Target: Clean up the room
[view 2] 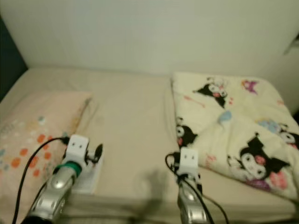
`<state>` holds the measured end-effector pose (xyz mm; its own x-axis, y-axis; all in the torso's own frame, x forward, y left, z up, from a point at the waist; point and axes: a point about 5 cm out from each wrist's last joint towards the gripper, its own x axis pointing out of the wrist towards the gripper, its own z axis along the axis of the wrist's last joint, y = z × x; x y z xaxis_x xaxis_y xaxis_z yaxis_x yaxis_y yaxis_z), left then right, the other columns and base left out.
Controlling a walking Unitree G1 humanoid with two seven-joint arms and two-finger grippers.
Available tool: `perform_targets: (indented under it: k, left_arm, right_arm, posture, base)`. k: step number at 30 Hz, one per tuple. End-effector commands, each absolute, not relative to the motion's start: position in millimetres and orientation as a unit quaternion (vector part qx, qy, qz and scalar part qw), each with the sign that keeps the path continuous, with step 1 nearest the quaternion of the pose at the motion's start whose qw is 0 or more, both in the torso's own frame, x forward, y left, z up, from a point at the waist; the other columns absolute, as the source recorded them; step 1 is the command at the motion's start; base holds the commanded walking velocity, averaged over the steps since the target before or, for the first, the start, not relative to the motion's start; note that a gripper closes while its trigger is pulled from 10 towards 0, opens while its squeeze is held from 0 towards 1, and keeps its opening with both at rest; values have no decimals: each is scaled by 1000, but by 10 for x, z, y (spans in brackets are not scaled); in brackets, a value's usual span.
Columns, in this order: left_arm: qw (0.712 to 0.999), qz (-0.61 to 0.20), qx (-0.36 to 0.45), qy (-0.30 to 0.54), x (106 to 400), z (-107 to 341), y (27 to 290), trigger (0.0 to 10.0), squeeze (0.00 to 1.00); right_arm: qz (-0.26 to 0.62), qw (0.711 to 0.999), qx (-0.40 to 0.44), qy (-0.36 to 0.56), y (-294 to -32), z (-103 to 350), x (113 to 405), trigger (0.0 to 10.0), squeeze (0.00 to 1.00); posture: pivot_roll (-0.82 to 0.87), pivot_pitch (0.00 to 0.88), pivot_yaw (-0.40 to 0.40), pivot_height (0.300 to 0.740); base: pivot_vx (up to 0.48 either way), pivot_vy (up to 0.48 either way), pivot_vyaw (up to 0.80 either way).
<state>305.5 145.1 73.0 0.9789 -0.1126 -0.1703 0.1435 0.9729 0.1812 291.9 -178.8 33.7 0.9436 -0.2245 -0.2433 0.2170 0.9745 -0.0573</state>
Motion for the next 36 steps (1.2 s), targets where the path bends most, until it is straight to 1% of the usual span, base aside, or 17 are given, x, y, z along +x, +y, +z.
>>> perform_targets:
  k: [1,19,20,22,31,36]
  left_arm:
    - [989,-63,99,85,3031,702,1472,10000,0]
    - [991,-59,89,86,3028,702,1476,10000,0]
    - [993,-53,57,88,3031,715,1480,10000,0]
    - [995,-53,20,83,3032,745,1476,10000,0]
    - [994,-50,42,90,3030,721,1509,10000,0]
    - [993,-53,62,89,3011,706,1529,10000,0]
  right_arm:
    - [-114,984,-10,136,-1782,293,2891,10000,0]
    - [-113,984,-10,138,-1791,293,2895,10000,0]
    - [-113,984,-10,138,-1792,292,2896,10000,0]
    - [-113,984,-10,138,-1792,291,2896,10000,0]
    - [-112,984,-10,139,-1792,291,2900,10000,0]
    - [-112,984,-8,141,-1792,287,2897,10000,0]
  posture:
    - [82,0,4,740]
    - [81,0,1,740]
    - [81,0,1,740]
    - [81,0,1,740]
    - [82,0,-2,740]
    - [82,0,-2,740]
  base:
    - [0,-341,0]
    - [0,-338,0]
    - [0,0,0]
    - [0,401,0]
    - [0,480,0]
    - [0,0,0]
